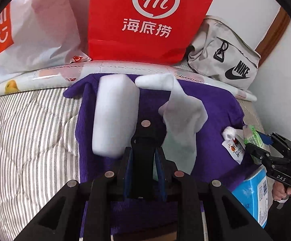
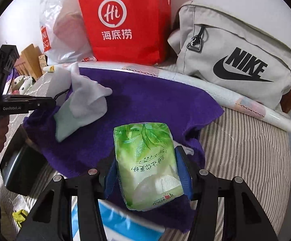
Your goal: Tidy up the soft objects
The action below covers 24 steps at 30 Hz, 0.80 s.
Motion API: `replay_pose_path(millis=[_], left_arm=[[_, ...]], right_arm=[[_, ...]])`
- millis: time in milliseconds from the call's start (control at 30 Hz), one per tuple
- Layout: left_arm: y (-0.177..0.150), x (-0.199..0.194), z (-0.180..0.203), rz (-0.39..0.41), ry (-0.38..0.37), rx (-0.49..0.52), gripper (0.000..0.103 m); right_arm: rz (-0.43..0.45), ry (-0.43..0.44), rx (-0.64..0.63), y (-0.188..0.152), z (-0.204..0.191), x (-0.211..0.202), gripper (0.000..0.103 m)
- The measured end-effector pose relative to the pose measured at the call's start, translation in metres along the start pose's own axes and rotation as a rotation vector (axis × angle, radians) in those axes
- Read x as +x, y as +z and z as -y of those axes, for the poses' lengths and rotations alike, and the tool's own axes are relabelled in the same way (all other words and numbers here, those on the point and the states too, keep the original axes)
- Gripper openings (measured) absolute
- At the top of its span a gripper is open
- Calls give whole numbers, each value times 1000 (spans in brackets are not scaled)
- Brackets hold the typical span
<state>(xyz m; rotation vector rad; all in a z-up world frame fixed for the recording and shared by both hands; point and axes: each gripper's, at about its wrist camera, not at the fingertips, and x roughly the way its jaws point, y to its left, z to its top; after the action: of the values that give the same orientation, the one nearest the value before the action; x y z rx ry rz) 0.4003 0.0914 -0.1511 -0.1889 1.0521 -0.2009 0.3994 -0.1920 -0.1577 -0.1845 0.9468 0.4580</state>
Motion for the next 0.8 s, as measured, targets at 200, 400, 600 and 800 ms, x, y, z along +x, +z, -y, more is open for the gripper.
replay_pose_path(millis=[200,400,600,800], left_arm=[[1,5,-1,-6,-5,11,22],[-1,6,-1,-6,-4,19,22],[-2,7,1,-23,-7,37,23],[-3,9,0,-70,-12,23,36]], right_arm=[[-27,3,2,5,0,16,54],[-39,-4,-8,6,-2,24,54],[-57,-8,-1,7,0,29,54],[-78,-21,-4,7,1,32,62]])
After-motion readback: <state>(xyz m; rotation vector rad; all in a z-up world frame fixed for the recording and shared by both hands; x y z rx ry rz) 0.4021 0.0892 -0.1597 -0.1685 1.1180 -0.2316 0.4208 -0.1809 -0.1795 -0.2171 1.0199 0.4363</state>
